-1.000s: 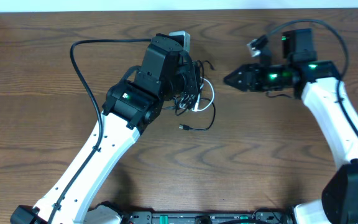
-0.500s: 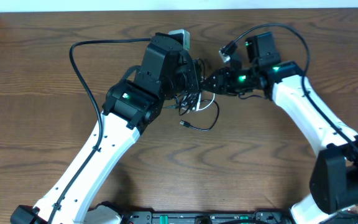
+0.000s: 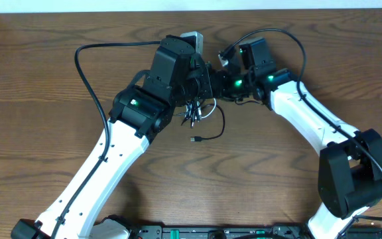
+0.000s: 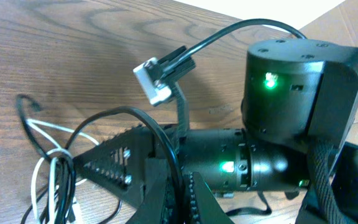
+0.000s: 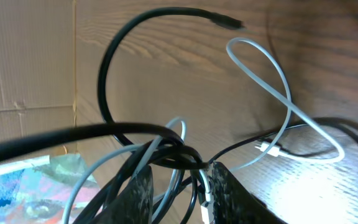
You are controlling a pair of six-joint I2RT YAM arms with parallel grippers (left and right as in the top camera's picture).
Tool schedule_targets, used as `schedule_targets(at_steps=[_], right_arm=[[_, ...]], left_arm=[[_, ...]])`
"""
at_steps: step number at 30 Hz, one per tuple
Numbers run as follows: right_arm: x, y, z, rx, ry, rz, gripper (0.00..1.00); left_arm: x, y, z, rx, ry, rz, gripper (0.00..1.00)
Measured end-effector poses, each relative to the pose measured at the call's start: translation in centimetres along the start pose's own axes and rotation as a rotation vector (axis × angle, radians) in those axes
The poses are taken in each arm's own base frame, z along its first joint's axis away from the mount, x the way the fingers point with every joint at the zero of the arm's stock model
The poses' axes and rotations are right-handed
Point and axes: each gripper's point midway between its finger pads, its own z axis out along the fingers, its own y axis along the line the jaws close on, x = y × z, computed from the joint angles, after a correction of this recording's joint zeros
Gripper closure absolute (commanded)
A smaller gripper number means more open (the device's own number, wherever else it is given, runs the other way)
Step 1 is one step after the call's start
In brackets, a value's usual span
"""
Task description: Untangle cables
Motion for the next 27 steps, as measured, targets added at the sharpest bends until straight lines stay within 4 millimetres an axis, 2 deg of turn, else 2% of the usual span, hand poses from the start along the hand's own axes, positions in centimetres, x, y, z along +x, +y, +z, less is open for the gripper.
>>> schedule_targets(at_steps=[3, 12, 16, 22, 26, 27], right_arm=[[0.6, 0.1, 0.3, 0.008, 0.018, 0.012, 0.70], [2.2, -1.5, 0.5, 0.096, 0.060, 0.026, 0.65], [2.2, -2.9, 0.7, 0.195, 0.032, 0.010, 0.70], [1.5, -6.5, 0.5, 0.360, -0.058, 0.019, 0.77], [1.7, -8.7, 0.1, 0.441, -0.085, 0.043, 0.97], [1.6, -9.0, -0.1, 0.453, -0.091, 0.049, 0.99]], left_arm=[[0.0, 0.0, 0.0, 0.000, 0.000, 0.000, 0.92], [-0.4, -0.4, 0.0, 0.017, -0.016, -0.020, 0.92], [-1.0, -1.1, -0.1, 0.058, -0.028, -0.041, 0.93], [-1.2, -1.6, -1.0, 0.107, -0.022, -0.080, 0.93], [-1.4, -2.4, -3.5, 0.139, -0.047, -0.085, 0.93], [-1.2, -2.4, -4.2, 0.139, -0.049, -0.086, 0.93]])
